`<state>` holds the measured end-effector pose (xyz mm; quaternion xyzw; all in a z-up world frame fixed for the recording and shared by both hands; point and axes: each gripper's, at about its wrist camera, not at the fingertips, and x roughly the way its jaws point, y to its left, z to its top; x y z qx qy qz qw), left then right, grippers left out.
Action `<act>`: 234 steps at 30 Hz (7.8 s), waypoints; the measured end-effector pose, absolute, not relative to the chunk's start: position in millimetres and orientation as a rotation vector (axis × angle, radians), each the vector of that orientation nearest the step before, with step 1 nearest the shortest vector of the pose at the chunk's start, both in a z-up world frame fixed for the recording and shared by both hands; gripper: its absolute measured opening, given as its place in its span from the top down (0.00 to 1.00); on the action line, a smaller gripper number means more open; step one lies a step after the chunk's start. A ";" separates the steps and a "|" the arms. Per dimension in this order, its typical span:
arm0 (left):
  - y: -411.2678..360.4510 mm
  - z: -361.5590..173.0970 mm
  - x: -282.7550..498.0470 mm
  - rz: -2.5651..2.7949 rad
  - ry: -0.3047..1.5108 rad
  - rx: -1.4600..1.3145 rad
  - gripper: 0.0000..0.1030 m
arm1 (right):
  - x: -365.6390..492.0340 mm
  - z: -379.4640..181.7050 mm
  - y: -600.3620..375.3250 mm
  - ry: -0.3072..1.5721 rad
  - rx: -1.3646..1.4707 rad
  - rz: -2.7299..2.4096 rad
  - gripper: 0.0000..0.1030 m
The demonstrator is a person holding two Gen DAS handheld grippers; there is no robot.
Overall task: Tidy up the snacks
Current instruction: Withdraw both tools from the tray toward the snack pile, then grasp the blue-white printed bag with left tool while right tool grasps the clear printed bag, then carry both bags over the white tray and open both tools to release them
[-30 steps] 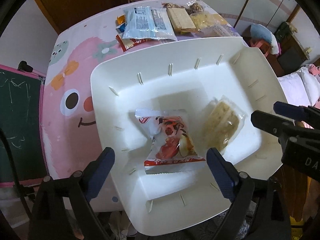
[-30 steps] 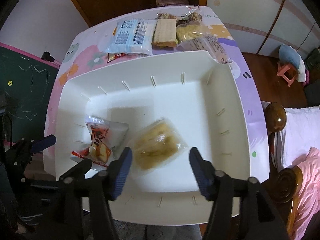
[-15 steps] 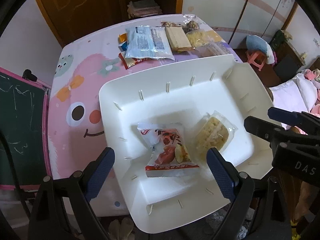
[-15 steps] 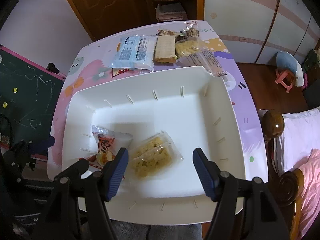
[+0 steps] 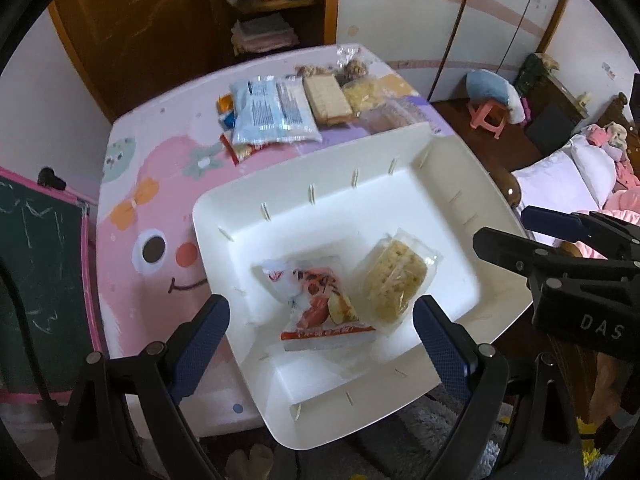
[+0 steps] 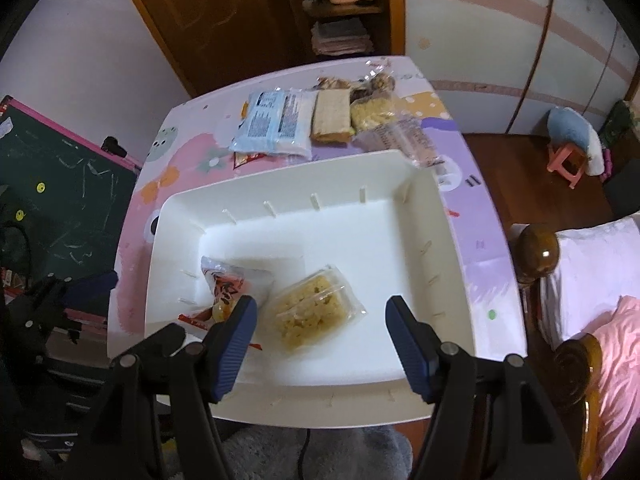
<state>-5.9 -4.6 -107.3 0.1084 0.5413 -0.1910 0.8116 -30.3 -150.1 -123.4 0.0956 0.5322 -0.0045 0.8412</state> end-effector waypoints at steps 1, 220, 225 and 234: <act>-4.4 -101.3 -6.6 -0.411 1.137 0.232 0.10 | -31.2 -120.0 -150.9 1.121 0.198 -0.016 0.35; -35.0 -149.2 46.6 -0.340 1.250 0.270 0.11 | 7.7 -164.9 -183.9 1.234 0.145 0.031 0.06; -31.1 -141.2 42.1 -0.332 1.235 0.278 0.09 | 3.5 -158.9 -181.1 1.212 0.143 0.028 0.06; -20.2 -121.1 34.8 -0.334 1.183 0.255 0.09 | -6.2 -144.0 -174.4 1.164 0.154 0.027 0.06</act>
